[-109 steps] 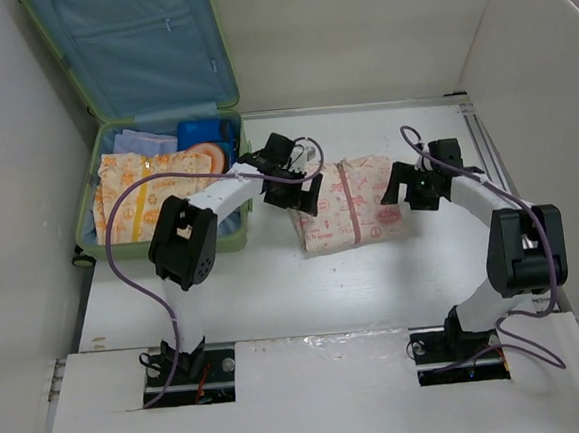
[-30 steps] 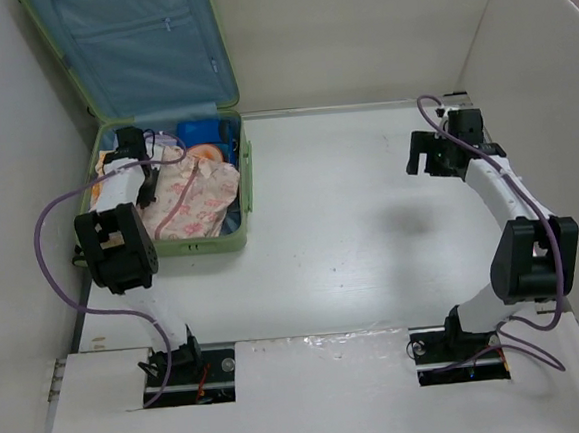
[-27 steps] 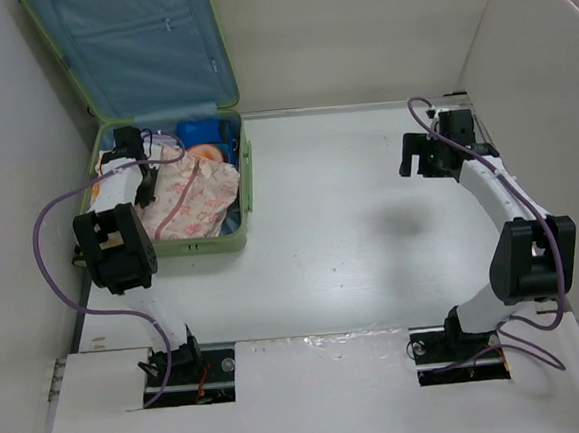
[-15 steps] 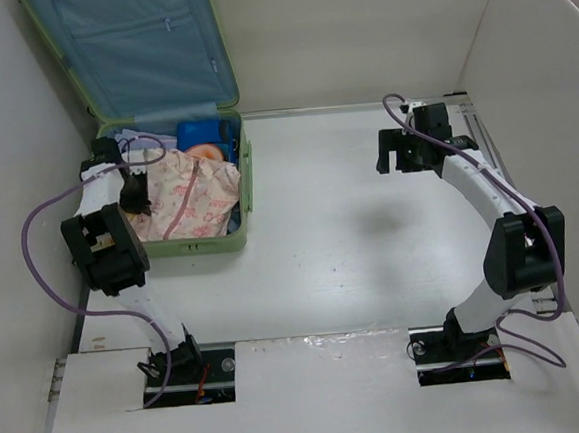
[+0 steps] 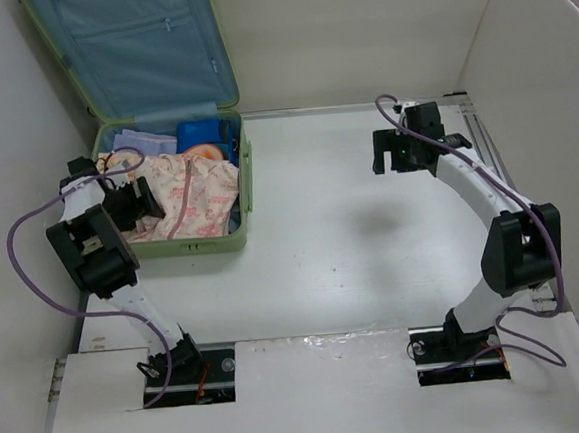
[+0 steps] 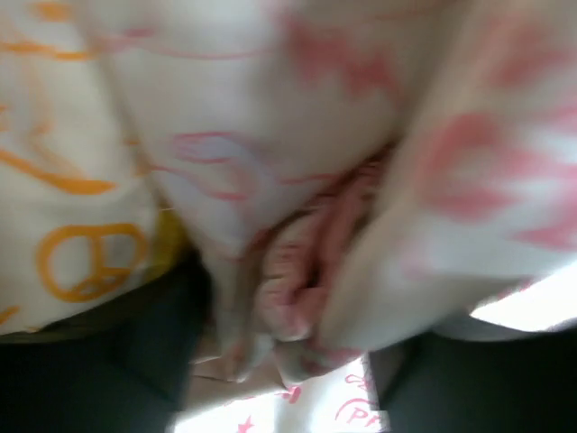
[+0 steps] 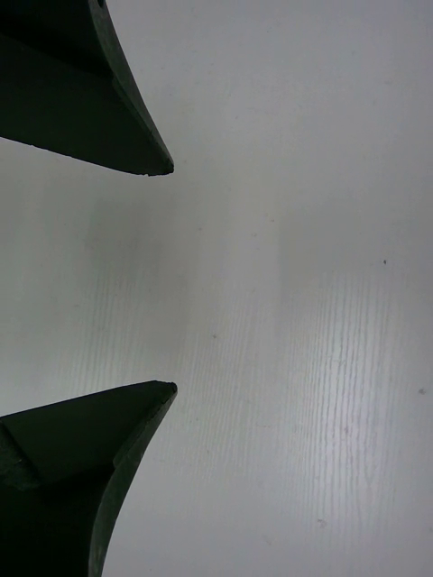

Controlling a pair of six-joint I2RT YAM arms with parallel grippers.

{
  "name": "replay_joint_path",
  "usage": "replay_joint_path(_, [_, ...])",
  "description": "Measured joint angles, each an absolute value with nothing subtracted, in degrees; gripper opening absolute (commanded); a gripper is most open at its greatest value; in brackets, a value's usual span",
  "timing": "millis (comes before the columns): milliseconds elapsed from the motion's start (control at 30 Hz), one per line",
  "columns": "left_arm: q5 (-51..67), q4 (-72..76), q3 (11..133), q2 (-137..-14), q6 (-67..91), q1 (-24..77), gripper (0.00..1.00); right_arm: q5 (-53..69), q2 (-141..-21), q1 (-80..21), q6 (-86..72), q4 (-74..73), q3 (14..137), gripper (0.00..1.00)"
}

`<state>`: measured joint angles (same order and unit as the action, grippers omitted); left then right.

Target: Pack the luggage

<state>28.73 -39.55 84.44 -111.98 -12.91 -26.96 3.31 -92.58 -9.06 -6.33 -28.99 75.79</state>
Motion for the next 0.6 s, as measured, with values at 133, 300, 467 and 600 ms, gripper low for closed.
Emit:
replay_joint_path(133, [24.71, -43.22, 87.55, -110.8, -12.64, -24.95, 1.0, 0.73, -94.13, -14.74, -7.29, -30.06, 80.14, 1.0])
replay_joint_path(300, [11.42, -45.34, 98.26, -109.73, -12.27, -23.68, 1.0, -3.2, -100.86, -28.91, -11.07, -28.93, 93.23, 1.0])
replay_joint_path(467, [-7.46, -38.5, 98.72, -101.6, -12.86, -22.04, 1.0, -5.37, -112.99, -40.8, -13.72, -24.58, 108.92, 1.0])
replay_joint_path(600, [-18.0, -34.87, 98.3, -101.47, -14.35, -22.11, 1.0, -5.1, -123.04, -45.01, -15.0, -22.68, 118.43, 1.0])
